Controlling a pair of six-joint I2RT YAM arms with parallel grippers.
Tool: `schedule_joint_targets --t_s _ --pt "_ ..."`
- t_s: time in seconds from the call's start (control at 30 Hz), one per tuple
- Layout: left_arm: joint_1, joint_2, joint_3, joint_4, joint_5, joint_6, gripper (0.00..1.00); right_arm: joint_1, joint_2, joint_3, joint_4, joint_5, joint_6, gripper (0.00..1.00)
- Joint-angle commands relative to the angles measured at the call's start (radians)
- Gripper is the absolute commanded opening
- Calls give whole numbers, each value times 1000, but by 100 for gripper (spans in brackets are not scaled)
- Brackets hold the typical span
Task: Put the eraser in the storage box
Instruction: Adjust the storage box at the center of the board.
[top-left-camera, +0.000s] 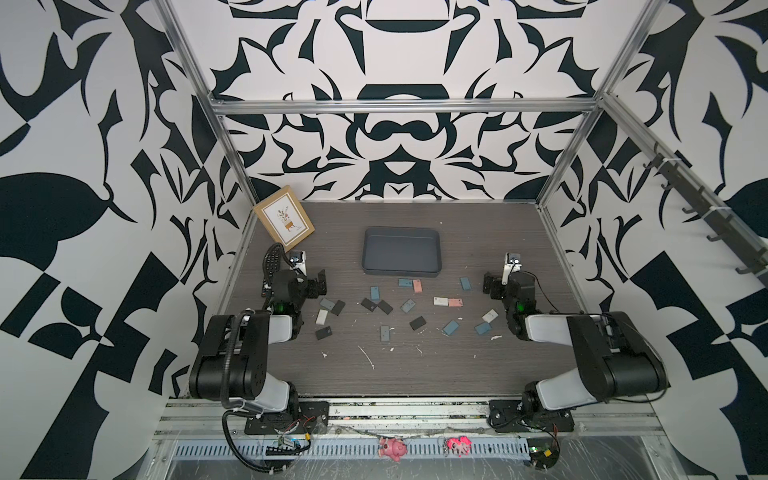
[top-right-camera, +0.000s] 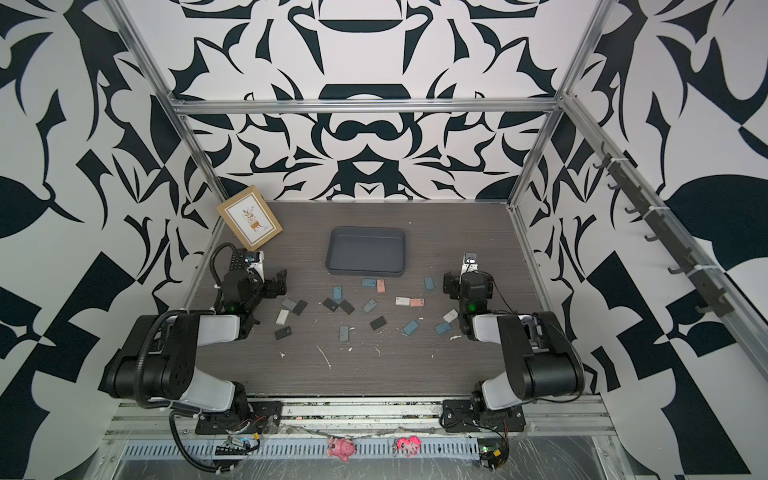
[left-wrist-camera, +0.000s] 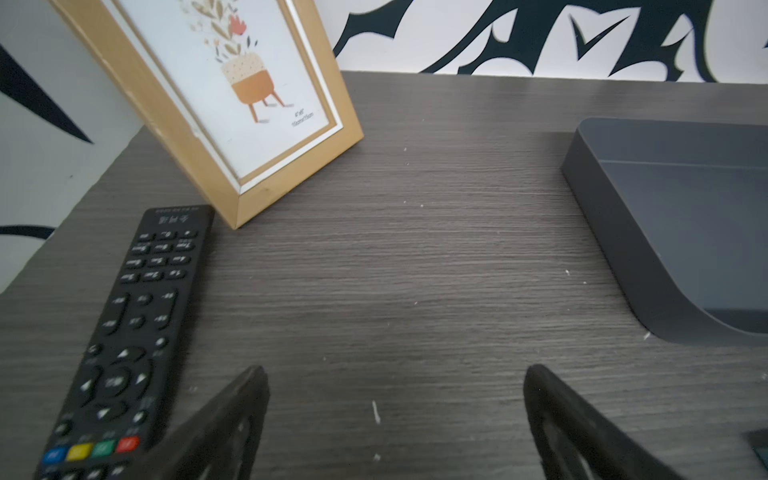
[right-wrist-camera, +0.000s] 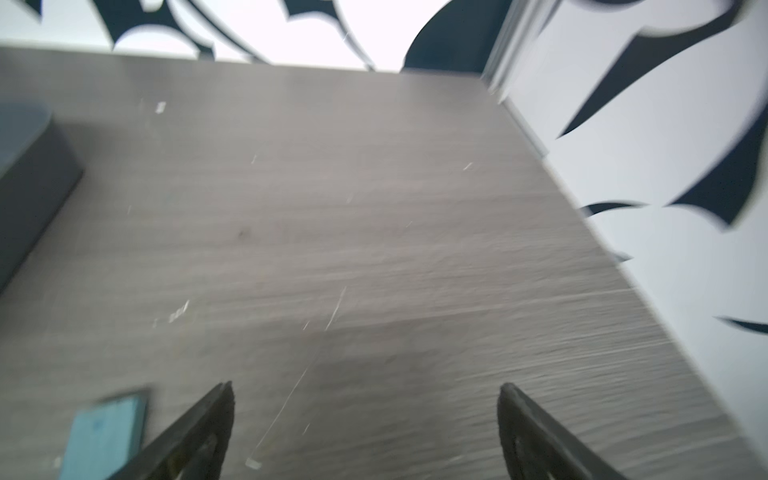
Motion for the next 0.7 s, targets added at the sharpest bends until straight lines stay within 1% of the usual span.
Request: schedule_joint_targets --t_s 0.0,0.03,0.1,0.17,0.2,0.23,0.3,0.33,0.37,0.4,0.43,0.47,0.53,0.67 --pt "5 -100 134 -286 -119 -83 99 2 -91 28 -72 111 45 100" --pt "5 -117 178 -381 -149 -117 99 2 -121 36 -117 117 53 100" --pt "5 -144 295 -598 -159 -192 99 3 -187 69 -226 102 125 100" --pt "5 -150 414 -808 -137 -253 99 3 -236 101 -305 87 144 100" --pt "6 -151 466 -900 -97 -284 99 3 -254 128 -367 72 169 100" --pt "5 -154 506 -970 -34 -303 99 3 -264 163 -436 49 190 100" --pt "-4 -165 552 -1067 33 -342 99 4 -266 219 -538 -7 228 100" --pt "-12 -183 563 -1107 72 -358 99 4 -263 247 -591 -41 254 100" --pt "-26 -213 559 -1117 82 -367 99 10 -259 268 -628 -60 275 100" --pt "-49 -253 546 -1121 67 -392 99 27 -249 293 -666 -74 299 99" --pt "-68 -289 529 -1121 61 -418 99 57 -234 319 -699 -74 309 98" --pt "-78 -315 516 -1118 79 -434 99 97 -214 344 -725 -56 310 98" --pt "-96 -363 490 -1111 119 -488 99 196 -137 418 -792 -15 323 97" --pt "-99 -386 453 -1113 195 -556 99 304 34 544 -870 -42 406 89"
